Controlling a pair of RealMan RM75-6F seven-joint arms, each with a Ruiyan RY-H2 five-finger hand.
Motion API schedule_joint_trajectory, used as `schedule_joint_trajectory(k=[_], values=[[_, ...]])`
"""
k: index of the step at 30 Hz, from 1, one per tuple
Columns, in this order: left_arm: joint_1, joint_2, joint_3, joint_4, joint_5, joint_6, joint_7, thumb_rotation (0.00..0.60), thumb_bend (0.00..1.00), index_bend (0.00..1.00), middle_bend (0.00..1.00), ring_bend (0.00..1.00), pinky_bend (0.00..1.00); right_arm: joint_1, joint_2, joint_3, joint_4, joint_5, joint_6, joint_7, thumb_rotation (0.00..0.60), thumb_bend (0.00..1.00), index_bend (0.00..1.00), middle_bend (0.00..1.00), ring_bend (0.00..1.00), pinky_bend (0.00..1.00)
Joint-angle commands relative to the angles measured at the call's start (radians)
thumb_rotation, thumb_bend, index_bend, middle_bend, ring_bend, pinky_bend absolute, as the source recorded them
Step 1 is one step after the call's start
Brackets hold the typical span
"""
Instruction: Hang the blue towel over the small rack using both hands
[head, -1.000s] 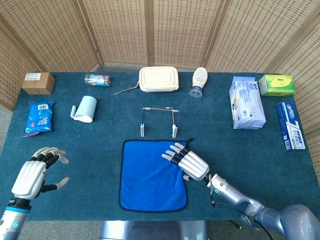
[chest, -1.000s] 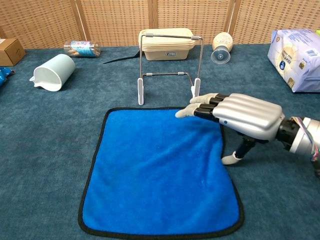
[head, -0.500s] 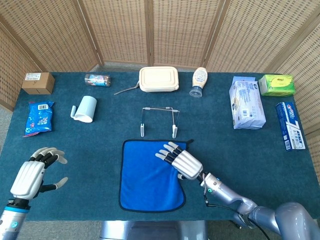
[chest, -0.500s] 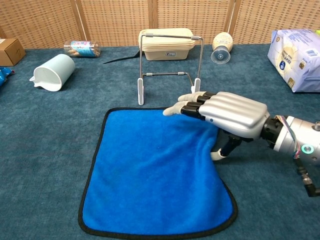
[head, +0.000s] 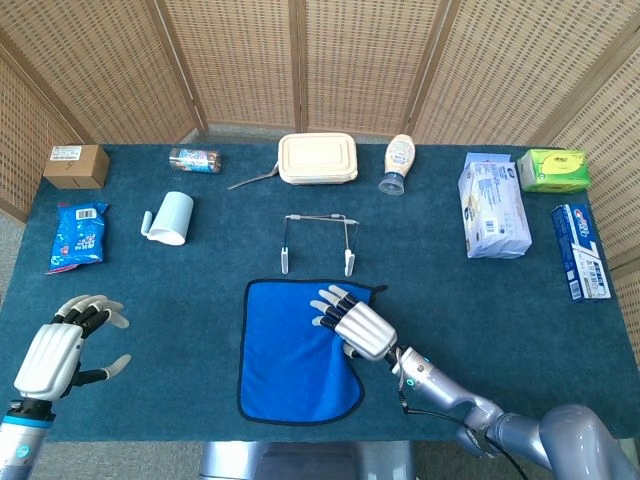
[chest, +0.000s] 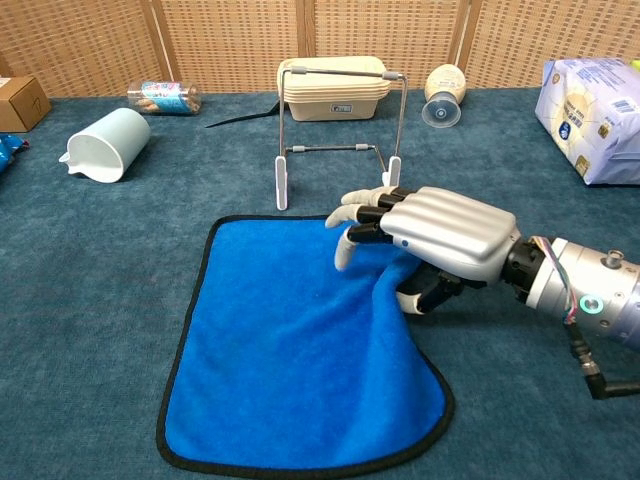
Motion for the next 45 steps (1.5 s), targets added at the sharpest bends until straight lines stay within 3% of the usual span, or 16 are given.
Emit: schedule_joint_trajectory(k=[1,5,10,16,27,37,45], values=[[0.001,0.001,0.001,0.001,0.003,0.002,-0.003,0.600,0.29,0.43,0.33,0.23,0.16,-0.002,-0.006,-0.002,0.006,-0.001,0.007,0.004,0.600,0.38,0.46,0.19,0.08,0.14],[0.002,0.001,0.001,0.003,0.005,0.004,-0.006,0.600,0.29,0.43,0.33,0.23,0.16,-0.004,-0.016,-0.003,0.018,0.000,0.019,0.010,0.600,0.40,0.53,0.21,0.08,0.14],[0.004,0.001,0.001,0.005,0.006,0.006,-0.008,0.600,0.29,0.43,0.33,0.23,0.16,-0.008,-0.026,-0.005,0.029,0.001,0.028,0.019,0.600,0.52,0.51,0.21,0.08,0.15],[0.006,-0.002,0.003,0.010,0.006,0.006,-0.010,0.600,0.29,0.43,0.33,0.23,0.16,-0.010,-0.034,-0.009,0.038,0.002,0.036,0.030,0.600,0.58,0.50,0.21,0.09,0.15],[-0.004,-0.042,0.012,0.070,0.029,-0.009,0.113,0.600,0.29,0.46,0.34,0.23,0.16,-0.025,-0.043,-0.013,0.053,0.009,0.059,0.056,0.600,0.59,0.58,0.24,0.11,0.16],[-0.014,-0.077,0.005,0.087,0.043,-0.009,0.090,0.600,0.29,0.46,0.34,0.23,0.16,-0.035,-0.055,-0.023,0.075,0.006,0.075,0.079,0.600,0.52,0.78,0.35,0.12,0.16],[-0.023,-0.081,0.006,0.100,0.030,-0.030,0.100,0.600,0.29,0.45,0.33,0.23,0.16,-0.040,-0.053,-0.024,0.076,0.012,0.076,0.089,0.600,0.48,0.81,0.39,0.12,0.16]])
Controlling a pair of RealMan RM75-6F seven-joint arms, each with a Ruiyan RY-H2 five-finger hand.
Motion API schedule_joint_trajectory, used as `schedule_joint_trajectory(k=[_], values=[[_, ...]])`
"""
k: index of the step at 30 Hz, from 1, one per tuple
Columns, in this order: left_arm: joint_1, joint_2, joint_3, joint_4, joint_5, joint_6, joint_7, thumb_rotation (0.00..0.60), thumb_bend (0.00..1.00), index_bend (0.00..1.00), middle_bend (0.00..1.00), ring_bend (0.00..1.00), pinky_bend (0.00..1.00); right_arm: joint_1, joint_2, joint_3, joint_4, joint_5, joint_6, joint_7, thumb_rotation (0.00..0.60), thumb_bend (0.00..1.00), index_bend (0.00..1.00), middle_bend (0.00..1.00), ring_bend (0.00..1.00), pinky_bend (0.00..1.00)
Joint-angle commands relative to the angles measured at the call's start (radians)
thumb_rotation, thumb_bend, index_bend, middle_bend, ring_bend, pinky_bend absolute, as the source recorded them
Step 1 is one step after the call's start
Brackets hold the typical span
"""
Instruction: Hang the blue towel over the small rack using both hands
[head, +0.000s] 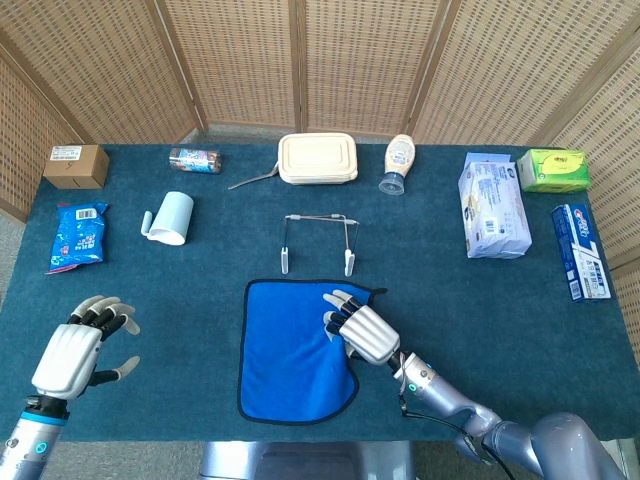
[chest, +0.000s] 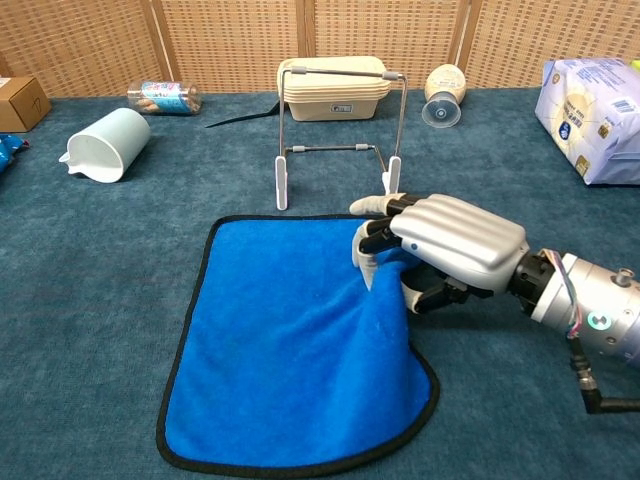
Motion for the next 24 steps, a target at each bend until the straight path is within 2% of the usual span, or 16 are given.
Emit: schedule_joint_trajectory(k=[1,9,16,24], values=[[-0.007,-0.003,0.000,0.007,-0.002,-0.011,0.003,0.600,0.29,0.45,0.33,0.23,0.16,-0.001,0.005,-0.002,-0.005,0.001,-0.002,0.004,0.600,0.48,0.81,0.39,0.12,0.16],[-0.050,-0.035,-0.005,0.072,0.037,-0.051,0.003,0.600,0.26,0.42,0.32,0.23,0.16,-0.009,0.026,0.001,-0.043,0.008,0.009,0.021,0.600,0.48,0.79,0.39,0.12,0.16],[-0.161,-0.151,-0.019,0.250,0.132,-0.131,-0.048,0.600,0.26,0.40,0.31,0.22,0.16,-0.019,0.070,0.018,-0.135,0.025,0.019,-0.002,0.600,0.48,0.79,0.39,0.12,0.16],[-0.249,-0.240,0.001,0.401,0.225,-0.170,-0.087,0.600,0.26,0.40,0.29,0.21,0.15,-0.021,0.071,0.019,-0.149,0.031,0.002,-0.019,0.600,0.48,0.79,0.39,0.12,0.16]])
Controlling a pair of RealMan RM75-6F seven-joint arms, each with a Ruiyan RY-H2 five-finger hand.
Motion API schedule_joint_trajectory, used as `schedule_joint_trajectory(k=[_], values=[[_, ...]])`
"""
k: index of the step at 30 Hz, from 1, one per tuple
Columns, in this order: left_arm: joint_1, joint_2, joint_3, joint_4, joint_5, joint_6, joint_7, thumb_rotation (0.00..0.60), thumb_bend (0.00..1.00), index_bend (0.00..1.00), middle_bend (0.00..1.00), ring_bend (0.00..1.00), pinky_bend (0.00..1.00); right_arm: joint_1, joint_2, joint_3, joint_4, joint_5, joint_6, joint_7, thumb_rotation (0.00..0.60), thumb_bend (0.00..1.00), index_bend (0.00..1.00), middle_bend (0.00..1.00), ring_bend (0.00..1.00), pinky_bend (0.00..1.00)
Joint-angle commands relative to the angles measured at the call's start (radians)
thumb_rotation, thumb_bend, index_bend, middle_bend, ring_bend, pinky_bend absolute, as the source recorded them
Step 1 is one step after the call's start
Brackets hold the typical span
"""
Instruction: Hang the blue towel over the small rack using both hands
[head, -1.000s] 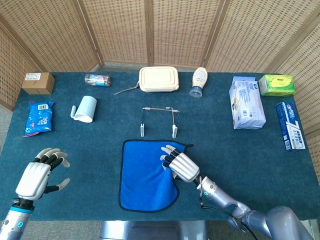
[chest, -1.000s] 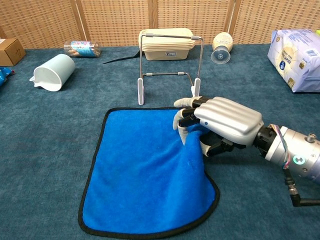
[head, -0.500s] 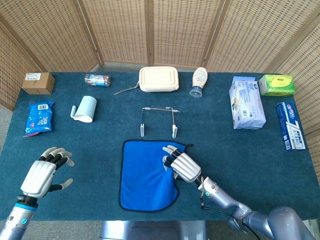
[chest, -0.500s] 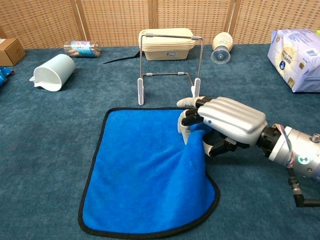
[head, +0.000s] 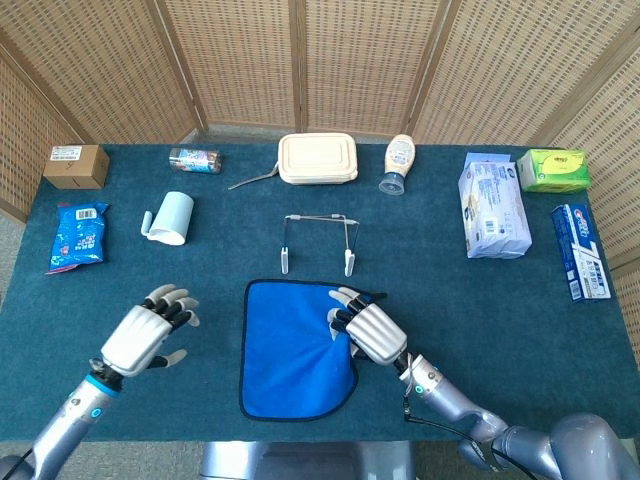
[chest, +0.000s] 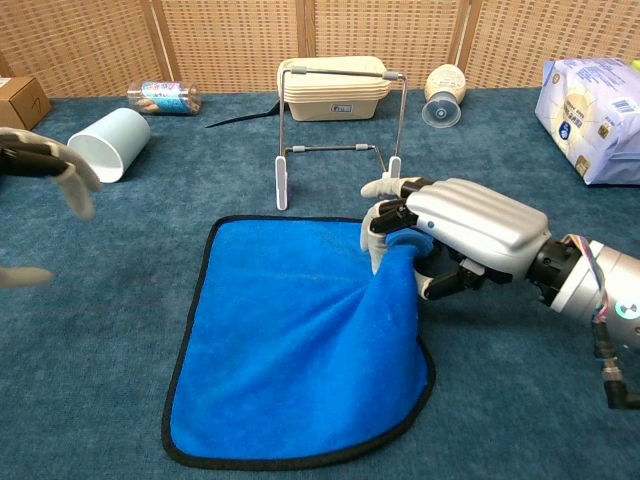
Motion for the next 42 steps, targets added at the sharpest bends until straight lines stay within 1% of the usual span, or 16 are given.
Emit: schedule_joint_trajectory(k=[1,6,13,23,31,42], values=[[-0.050,-0.041,0.014,0.065,0.045,-0.026,-0.024,0.600,0.26,0.40,0.29,0.21,0.15,0.000,-0.003,0.000,0.001,0.000,-0.003,-0.001,0.600,0.48,0.79,0.39,0.12,0.16],[-0.106,-0.080,0.030,0.144,0.104,-0.037,-0.029,0.600,0.26,0.41,0.28,0.20,0.15,0.000,-0.007,0.004,-0.001,-0.002,-0.001,-0.003,0.600,0.48,0.79,0.39,0.12,0.16],[-0.150,-0.131,0.045,0.214,0.120,-0.052,-0.047,0.600,0.26,0.41,0.28,0.20,0.15,-0.004,-0.007,0.004,-0.002,0.002,-0.005,-0.004,0.600,0.48,0.78,0.39,0.12,0.16],[-0.201,-0.204,0.068,0.320,0.131,-0.068,-0.064,0.600,0.26,0.39,0.27,0.19,0.14,-0.006,-0.007,0.011,-0.003,0.010,-0.013,-0.005,0.600,0.48,0.78,0.39,0.12,0.16],[-0.226,-0.268,0.082,0.396,0.131,-0.050,-0.083,0.600,0.26,0.36,0.26,0.18,0.13,-0.007,-0.007,0.014,-0.002,0.013,-0.013,0.001,0.600,0.48,0.78,0.39,0.12,0.16],[-0.246,-0.323,0.098,0.459,0.117,-0.034,-0.101,0.600,0.26,0.35,0.25,0.18,0.13,-0.010,-0.002,0.015,-0.006,0.014,-0.013,0.008,0.600,0.48,0.77,0.39,0.12,0.16]])
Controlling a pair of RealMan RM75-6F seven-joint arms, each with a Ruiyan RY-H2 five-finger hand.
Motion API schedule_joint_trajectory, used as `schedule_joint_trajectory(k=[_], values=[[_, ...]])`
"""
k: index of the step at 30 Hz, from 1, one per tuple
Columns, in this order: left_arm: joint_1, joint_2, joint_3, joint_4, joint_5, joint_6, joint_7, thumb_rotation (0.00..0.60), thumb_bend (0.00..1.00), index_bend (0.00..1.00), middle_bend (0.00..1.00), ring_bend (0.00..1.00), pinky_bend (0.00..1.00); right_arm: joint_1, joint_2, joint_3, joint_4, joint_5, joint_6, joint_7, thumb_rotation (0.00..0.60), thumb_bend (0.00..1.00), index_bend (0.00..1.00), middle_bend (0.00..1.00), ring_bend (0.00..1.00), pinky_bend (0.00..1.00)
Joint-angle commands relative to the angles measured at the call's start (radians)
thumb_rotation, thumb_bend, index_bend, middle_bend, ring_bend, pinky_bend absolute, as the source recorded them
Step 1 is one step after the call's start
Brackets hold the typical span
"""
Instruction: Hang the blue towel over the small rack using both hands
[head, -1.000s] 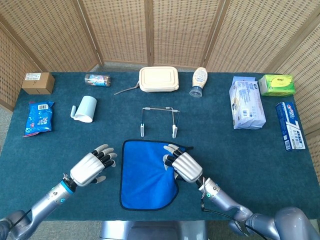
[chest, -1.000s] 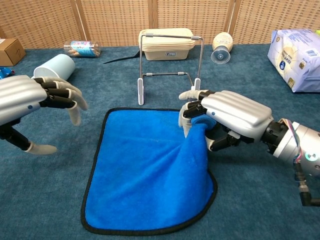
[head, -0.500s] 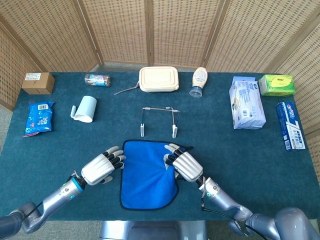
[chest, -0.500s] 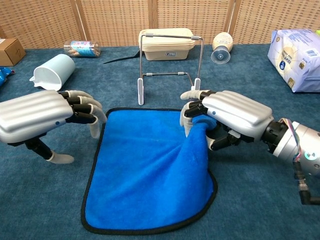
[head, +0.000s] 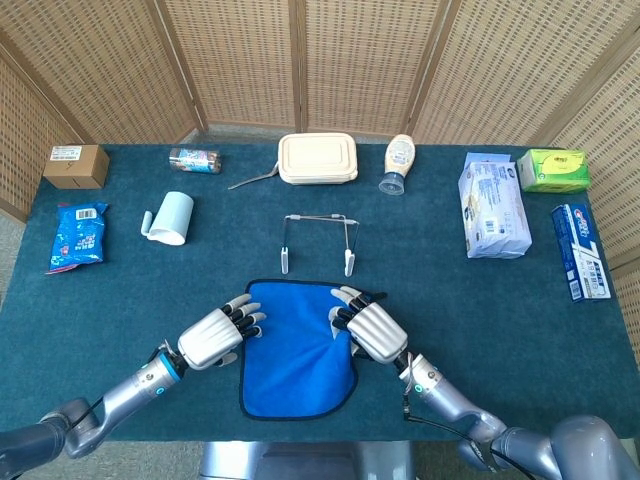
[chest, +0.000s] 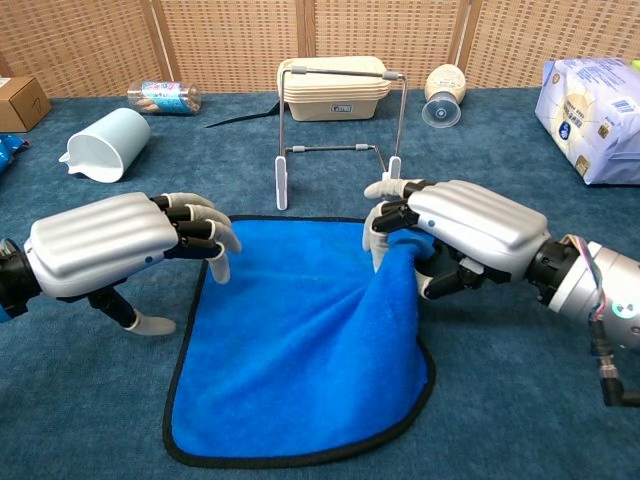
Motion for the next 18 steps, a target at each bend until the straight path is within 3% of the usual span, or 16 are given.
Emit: schedule_joint_trajectory(k=[1,18], values=[[-0.004,-0.010,0.003,0.010,-0.004,0.006,-0.002,0.600,0.26,0.35,0.25,0.18,0.13,0.000,0.000,0.000,-0.001,0.000,0.000,0.000,0.600,0.48,0.77,0.39,0.12,0.16],[-0.019,-0.026,0.021,0.027,-0.022,0.021,0.002,0.600,0.26,0.36,0.25,0.17,0.11,-0.005,-0.012,0.001,0.018,-0.008,0.017,0.003,0.600,0.48,0.73,0.34,0.12,0.16]])
